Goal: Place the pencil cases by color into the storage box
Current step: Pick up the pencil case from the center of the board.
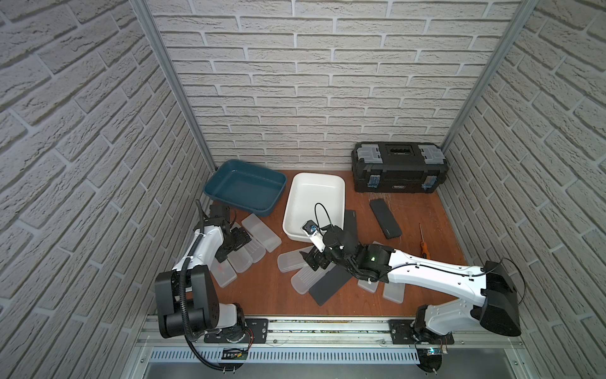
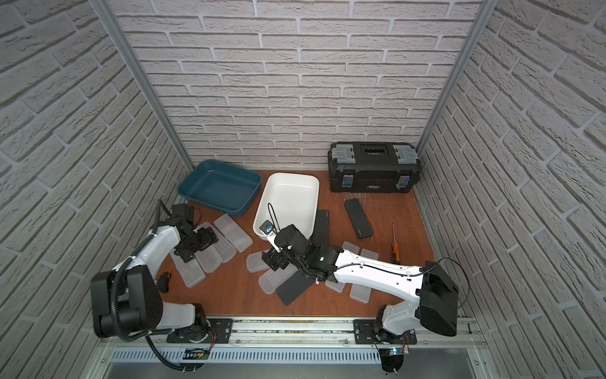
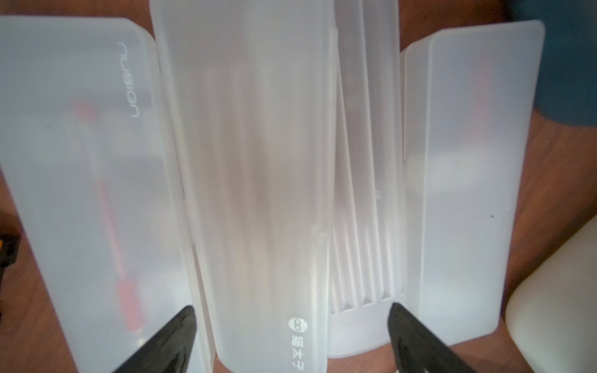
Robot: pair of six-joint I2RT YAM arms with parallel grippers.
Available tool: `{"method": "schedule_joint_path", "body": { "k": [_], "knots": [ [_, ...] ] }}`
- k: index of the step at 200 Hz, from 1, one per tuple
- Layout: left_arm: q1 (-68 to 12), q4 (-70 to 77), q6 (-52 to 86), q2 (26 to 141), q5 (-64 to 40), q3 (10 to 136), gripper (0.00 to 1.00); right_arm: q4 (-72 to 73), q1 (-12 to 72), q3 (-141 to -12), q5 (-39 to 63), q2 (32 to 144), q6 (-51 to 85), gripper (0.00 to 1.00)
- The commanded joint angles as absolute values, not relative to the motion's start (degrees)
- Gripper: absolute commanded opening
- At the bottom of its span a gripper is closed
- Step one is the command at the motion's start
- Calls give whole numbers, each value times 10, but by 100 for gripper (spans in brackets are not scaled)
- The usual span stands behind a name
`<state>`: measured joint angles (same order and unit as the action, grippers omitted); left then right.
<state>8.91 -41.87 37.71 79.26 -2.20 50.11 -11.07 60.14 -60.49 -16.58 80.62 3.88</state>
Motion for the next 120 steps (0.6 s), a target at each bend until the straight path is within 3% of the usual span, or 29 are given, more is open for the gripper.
{"method": "schedule_joint_path", "body": {
  "k": [1, 120],
  "knots": [
    [85, -414, 385, 803, -7, 497, 91, -94, 594, -591, -155, 784, 53, 96],
    [86, -369, 393, 864, 8, 493, 88, -84, 581, -569, -146, 772, 45, 95]
  ]
}}
